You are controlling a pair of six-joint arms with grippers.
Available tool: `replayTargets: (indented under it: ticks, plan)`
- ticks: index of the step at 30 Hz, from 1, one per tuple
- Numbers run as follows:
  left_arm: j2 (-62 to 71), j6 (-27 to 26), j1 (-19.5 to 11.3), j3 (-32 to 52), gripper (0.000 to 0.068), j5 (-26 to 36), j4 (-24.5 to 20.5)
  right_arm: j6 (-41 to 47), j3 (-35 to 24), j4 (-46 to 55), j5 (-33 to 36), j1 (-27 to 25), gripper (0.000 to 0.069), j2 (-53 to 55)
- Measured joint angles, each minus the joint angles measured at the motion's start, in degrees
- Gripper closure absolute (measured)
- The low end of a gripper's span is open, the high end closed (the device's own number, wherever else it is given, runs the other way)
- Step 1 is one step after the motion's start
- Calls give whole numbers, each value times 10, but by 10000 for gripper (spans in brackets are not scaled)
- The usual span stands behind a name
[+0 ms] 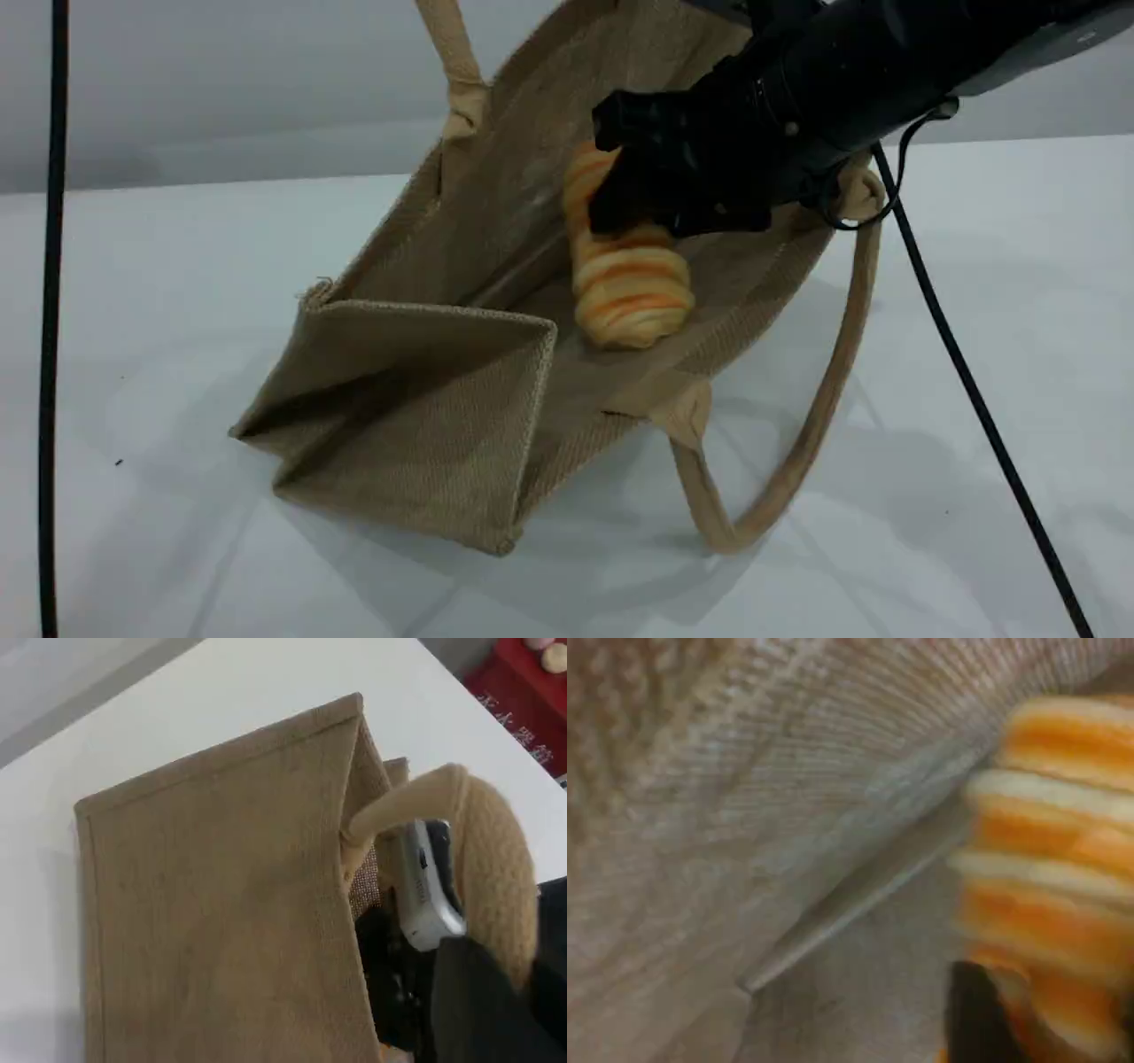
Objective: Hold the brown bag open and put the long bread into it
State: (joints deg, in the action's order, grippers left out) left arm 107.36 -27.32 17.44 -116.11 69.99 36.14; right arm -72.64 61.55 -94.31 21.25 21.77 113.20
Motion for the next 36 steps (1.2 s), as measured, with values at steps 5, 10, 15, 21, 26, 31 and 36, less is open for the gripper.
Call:
replayTargets:
  ticks: [5, 10, 15, 21, 26, 31, 36]
  plan:
    - [0, 0, 0, 0, 590, 0, -2, 4, 0, 21, 44, -1, 141, -18]
    - [5, 0, 0, 0, 590, 0, -2, 52, 0, 100, 109, -19, 119, -82]
    - [16, 0, 0, 0, 590, -1, -1, 160, 0, 231, 175, -70, 153, -177]
    - [37, -1, 7, 5, 590, -2, 1, 294, 0, 401, 247, -136, 160, -290]
    - [67, -2, 31, 5, 590, -2, -1, 392, 0, 508, 326, -181, 160, -379]
    - [114, -3, 54, 6, 590, -2, -22, 472, 0, 597, 367, -184, 160, -460]
    - [173, -3, 76, 6, 590, -3, -35, 552, 0, 690, 401, -184, 162, -548]
